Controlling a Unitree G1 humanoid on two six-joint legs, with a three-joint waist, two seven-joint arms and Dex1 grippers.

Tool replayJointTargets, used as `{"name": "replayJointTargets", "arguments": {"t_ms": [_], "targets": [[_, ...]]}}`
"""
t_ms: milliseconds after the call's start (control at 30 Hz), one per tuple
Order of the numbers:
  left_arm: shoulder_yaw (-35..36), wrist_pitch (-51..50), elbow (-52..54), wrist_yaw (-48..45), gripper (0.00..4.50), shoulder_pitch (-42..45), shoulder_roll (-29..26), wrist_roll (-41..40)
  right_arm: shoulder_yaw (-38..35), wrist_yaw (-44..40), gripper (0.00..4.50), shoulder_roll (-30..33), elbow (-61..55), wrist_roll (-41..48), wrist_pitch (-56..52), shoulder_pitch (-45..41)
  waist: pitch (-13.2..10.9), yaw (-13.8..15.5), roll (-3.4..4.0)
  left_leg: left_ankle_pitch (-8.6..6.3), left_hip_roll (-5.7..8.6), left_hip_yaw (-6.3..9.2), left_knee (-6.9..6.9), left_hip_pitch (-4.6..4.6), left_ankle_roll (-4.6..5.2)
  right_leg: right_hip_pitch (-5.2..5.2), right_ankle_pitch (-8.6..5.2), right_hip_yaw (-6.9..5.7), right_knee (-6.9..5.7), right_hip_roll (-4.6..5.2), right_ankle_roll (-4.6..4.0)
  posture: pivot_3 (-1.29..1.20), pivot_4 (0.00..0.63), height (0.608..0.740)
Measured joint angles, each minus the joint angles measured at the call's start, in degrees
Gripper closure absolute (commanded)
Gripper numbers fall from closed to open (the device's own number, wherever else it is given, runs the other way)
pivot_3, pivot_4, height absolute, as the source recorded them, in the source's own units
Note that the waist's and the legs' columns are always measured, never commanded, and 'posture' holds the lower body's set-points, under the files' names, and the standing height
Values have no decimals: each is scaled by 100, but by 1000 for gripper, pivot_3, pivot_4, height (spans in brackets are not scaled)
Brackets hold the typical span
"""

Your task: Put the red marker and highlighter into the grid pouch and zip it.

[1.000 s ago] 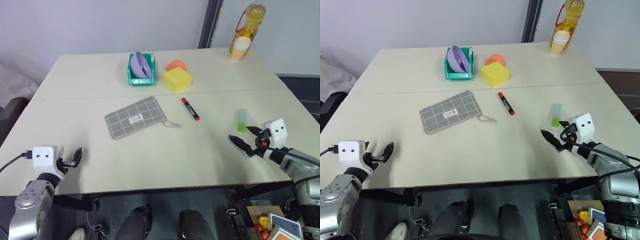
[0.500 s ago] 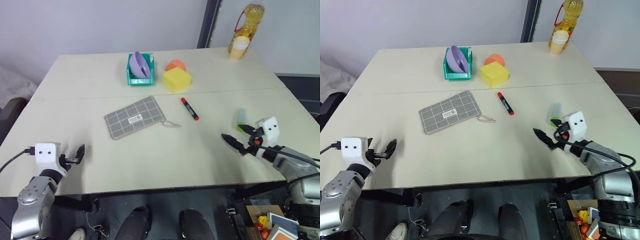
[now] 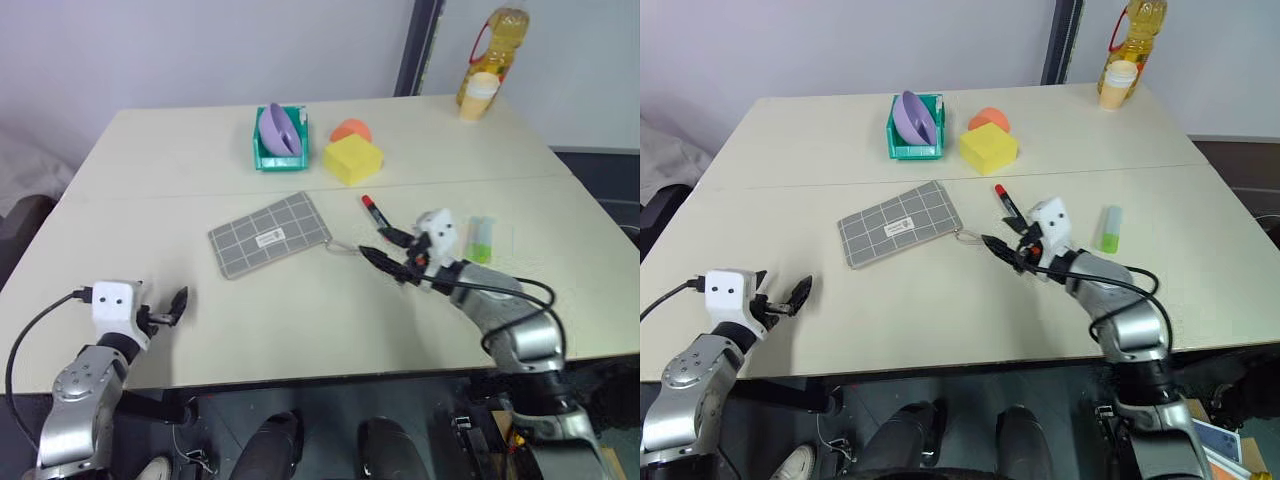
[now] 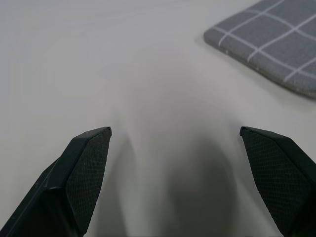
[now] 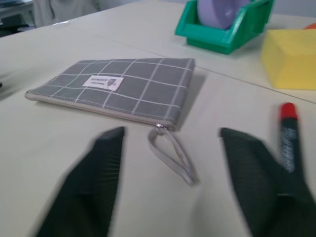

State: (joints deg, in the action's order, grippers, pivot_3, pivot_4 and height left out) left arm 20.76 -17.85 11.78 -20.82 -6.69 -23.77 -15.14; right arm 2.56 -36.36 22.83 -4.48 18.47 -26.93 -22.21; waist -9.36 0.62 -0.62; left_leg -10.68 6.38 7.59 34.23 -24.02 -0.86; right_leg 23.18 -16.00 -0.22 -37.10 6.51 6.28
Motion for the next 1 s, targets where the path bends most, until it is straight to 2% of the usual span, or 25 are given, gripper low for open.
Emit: {"name": "replayJointTargets", "arguments": {"t_ms": [100,233,300,333,433,533,733,1000], "targets": [[-67,44,-46,-24,0,15,-68,92,276,204,4436,-283,534,-315,83,-342,0,-7,1,1,0,0,-2,0,0,4,9,0,-1,-3,15,0,150,740],[-184,122,-66,-63,0,14,-110,207,608,331,4436,-552,939,-600,182,-679,0,-15,1,1,0,3,-5,0,-1,6,10,0,-4,-4,17,0,150,740],[-358,506,-433,-218,0,-5,-554,600,807,853,4436,-1338,2397,-1088,375,-1682,-1,-152,1,7,-6,0,-10,6,-11,16,22,3,-14,-18,-2,0,150,740],[-427,639,-488,-280,0,67,-640,718,877,986,4436,-1562,2702,-1165,422,-1930,-1,-170,1,10,-17,3,-11,9,-15,16,25,5,-14,-36,-8,0,150,740],[-542,933,-728,-395,0,142,-832,888,945,1238,4436,-2011,3741,-1351,621,-2491,-1,-163,2,11,-26,10,-25,24,-19,20,25,7,-14,-57,-9,0,150,740],[-575,1156,-903,-462,0,213,-893,964,775,1360,4436,-2183,4501,-1365,680,-2745,-2,-131,4,11,-23,14,-26,25,-21,25,26,7,-12,-57,-9,0,150,740],[-735,1754,-1438,-593,0,462,-1125,1216,362,1431,4436,-2300,5022,-1257,730,-2983,-2,-155,6,11,-26,18,-32,40,-22,21,29,7,-19,-61,-14,0,150,740],[-1576,3972,-3324,-731,0,1705,-1733,2239,150,1370,4436,-2383,5054,-1253,677,-2984,-3,-144,12,12,-24,20,-34,52,-24,17,33,9,-25,-63,-18,0,150,740]]}}
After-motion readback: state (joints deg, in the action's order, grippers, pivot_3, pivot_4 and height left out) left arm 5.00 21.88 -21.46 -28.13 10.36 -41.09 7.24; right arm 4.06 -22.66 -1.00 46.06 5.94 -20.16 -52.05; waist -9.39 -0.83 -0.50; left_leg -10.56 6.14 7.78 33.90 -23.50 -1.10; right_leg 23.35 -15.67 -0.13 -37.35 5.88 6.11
